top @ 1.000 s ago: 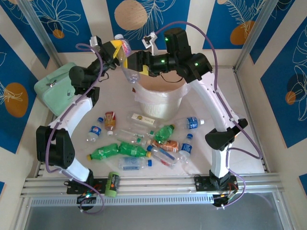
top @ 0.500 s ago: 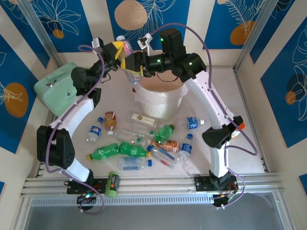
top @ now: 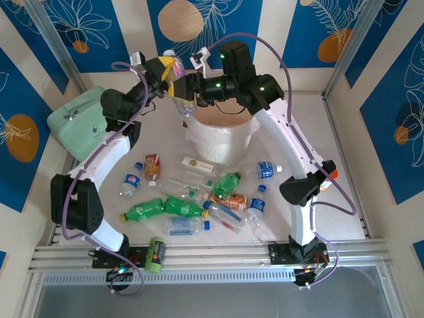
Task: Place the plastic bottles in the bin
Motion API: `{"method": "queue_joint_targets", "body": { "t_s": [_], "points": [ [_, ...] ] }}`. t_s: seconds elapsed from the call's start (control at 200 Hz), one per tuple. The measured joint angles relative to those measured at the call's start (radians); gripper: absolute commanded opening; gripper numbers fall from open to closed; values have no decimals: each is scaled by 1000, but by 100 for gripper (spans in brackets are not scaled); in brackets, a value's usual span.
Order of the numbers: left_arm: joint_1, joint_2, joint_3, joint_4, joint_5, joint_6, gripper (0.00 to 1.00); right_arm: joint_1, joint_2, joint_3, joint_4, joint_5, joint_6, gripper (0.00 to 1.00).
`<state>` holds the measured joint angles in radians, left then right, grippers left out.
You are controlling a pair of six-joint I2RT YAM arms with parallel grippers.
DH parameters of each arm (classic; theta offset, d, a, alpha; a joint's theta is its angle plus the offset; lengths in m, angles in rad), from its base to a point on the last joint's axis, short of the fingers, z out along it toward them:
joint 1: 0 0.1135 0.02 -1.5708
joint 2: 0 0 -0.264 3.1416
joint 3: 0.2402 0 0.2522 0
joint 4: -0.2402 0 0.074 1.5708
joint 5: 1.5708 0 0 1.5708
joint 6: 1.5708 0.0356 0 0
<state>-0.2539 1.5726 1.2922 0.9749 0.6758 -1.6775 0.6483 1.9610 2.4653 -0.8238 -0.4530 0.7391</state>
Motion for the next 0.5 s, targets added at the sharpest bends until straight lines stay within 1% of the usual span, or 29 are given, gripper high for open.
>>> {"method": "queue_joint_targets", "body": {
  "t_s": [0.065, 0.175, 0.265, 0.32, 0.36, 0.425, 0.5],
  "points": [
    [0, -7, 0, -53, 1, 34, 100, 0, -1, 0, -3, 18, -6, 54],
    [0, -33, 6, -178, 3, 134, 100, -8, -5, 0, -23, 62, -15, 54],
    [8, -82, 11, -320, -7, 244, 100, -24, -12, 0, -53, 103, -26, 54],
    [16, -130, 16, -440, -27, 332, 100, -43, -17, 0, -74, 126, -33, 54],
    [22, -171, 26, -541, -56, 404, 100, -59, -20, 0, -89, 146, -34, 54],
    [31, -246, 53, -723, -134, 538, 100, -91, -24, 0, -115, 179, -45, 54],
    [37, -335, 65, -880, -227, 663, 100, -123, -26, 1, -150, 222, -65, 54]
  ]
}}
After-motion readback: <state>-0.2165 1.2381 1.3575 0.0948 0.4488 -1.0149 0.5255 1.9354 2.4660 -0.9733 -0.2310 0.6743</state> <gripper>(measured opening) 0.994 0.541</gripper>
